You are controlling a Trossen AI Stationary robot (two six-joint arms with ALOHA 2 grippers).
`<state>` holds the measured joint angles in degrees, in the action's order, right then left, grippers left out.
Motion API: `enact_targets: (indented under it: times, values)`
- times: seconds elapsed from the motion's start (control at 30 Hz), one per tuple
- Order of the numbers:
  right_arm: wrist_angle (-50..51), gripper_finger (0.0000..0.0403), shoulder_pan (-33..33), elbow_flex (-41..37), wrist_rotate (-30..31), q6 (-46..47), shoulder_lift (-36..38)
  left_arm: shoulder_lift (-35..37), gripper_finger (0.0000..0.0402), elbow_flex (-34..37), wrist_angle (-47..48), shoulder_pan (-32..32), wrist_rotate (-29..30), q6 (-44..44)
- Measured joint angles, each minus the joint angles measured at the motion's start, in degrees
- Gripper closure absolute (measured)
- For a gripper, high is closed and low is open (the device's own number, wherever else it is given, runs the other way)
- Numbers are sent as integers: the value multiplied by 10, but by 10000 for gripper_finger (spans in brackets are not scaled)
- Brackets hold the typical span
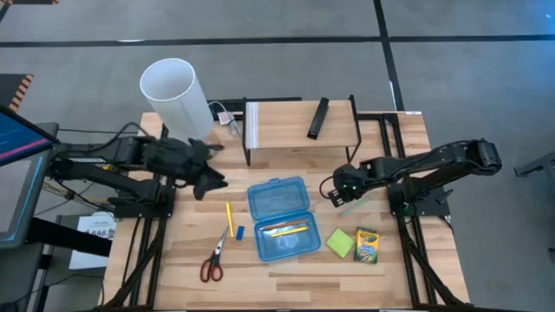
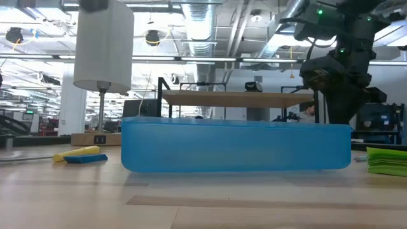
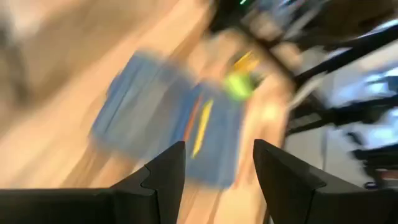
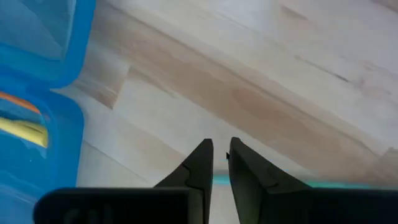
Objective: Pack school essentials
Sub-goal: Put the yellow pen into the blue supply box
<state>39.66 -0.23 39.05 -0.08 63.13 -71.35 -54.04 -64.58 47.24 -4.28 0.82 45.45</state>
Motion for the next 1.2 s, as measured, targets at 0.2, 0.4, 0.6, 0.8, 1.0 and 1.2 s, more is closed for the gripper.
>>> enact_targets:
  times: [0.2,0.4,0.6,0.8,1.0,1.2]
  values:
    - [-8,324,-3,0,4,-17,-2,-48,226,63,57,-23,-5,150]
    - [-12,324,-3,0,8,-22,-2,-103,226,136,32,-45,1,250]
    - [-17,324,-3,0,8,-45,-2,-149,224,203,-71,-47,15,307]
    - [-29,324,-3,0,7,-70,-2,-210,205,241,-131,-40,40,363]
    - [-29,324,-3,0,3,-101,-2,-298,183,245,-162,-40,28,397]
    - [-29,323,-3,0,2,-135,-2,-364,175,232,-201,-40,-2,407]
